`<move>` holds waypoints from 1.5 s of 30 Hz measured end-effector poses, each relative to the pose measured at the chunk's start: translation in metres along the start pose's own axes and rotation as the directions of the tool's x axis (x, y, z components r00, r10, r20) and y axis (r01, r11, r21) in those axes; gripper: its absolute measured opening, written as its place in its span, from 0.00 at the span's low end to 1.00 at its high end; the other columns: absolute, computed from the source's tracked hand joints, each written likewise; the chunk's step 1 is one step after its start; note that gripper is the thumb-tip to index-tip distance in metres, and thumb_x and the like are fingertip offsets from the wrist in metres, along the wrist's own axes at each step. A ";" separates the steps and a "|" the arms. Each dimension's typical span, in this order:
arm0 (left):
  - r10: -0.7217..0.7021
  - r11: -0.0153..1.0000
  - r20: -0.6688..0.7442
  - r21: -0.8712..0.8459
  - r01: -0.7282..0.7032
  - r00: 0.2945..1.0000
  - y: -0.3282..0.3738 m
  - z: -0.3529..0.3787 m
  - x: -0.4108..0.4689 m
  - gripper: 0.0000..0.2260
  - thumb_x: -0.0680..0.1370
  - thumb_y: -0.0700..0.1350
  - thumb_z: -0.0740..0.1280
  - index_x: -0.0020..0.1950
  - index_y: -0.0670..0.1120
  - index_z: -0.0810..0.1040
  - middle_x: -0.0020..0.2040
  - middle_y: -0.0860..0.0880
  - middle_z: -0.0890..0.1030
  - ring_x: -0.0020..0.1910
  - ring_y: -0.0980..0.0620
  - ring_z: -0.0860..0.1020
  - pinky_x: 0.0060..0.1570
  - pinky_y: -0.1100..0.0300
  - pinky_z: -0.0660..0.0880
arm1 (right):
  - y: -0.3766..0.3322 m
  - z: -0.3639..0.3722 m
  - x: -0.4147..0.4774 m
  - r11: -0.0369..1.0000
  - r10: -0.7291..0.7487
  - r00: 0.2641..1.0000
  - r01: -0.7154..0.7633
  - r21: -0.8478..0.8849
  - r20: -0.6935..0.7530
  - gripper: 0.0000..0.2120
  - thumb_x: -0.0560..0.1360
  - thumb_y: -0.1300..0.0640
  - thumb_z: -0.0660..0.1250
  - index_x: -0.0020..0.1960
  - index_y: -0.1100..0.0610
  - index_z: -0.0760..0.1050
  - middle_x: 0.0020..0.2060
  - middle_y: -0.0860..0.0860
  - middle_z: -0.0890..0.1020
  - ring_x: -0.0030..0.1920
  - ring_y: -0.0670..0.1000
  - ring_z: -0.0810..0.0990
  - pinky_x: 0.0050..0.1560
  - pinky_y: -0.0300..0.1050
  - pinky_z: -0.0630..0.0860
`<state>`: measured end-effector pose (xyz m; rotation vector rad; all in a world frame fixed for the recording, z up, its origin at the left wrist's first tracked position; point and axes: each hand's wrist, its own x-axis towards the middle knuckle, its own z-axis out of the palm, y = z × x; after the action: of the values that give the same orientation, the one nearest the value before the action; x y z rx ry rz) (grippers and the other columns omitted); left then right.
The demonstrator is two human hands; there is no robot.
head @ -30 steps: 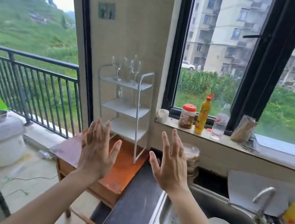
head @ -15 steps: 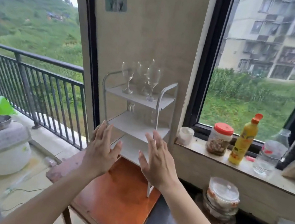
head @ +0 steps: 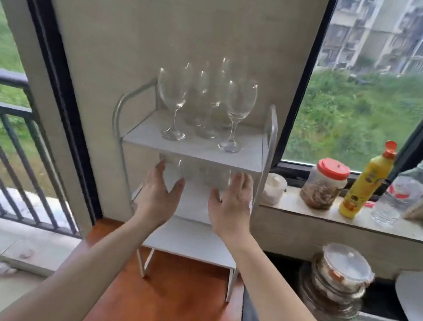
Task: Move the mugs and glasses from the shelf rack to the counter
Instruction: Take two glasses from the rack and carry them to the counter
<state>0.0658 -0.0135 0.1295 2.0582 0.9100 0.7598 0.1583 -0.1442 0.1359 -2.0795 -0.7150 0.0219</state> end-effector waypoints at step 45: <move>0.339 0.737 0.256 -0.671 -0.086 0.905 0.097 0.083 -0.395 0.09 0.84 0.46 0.61 0.59 0.60 0.70 0.39 0.55 0.79 0.33 0.57 0.71 0.33 0.63 0.70 | 0.113 -0.193 -0.401 0.836 0.468 0.735 -0.188 0.515 -0.490 0.19 0.85 0.45 0.54 0.40 0.50 0.75 0.32 0.43 0.80 0.35 0.43 0.77 0.41 0.41 0.73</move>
<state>-0.0640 -0.4045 0.0798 1.5947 0.1372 0.6562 -0.0676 -0.5378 0.0630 -1.6051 0.0800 -0.2489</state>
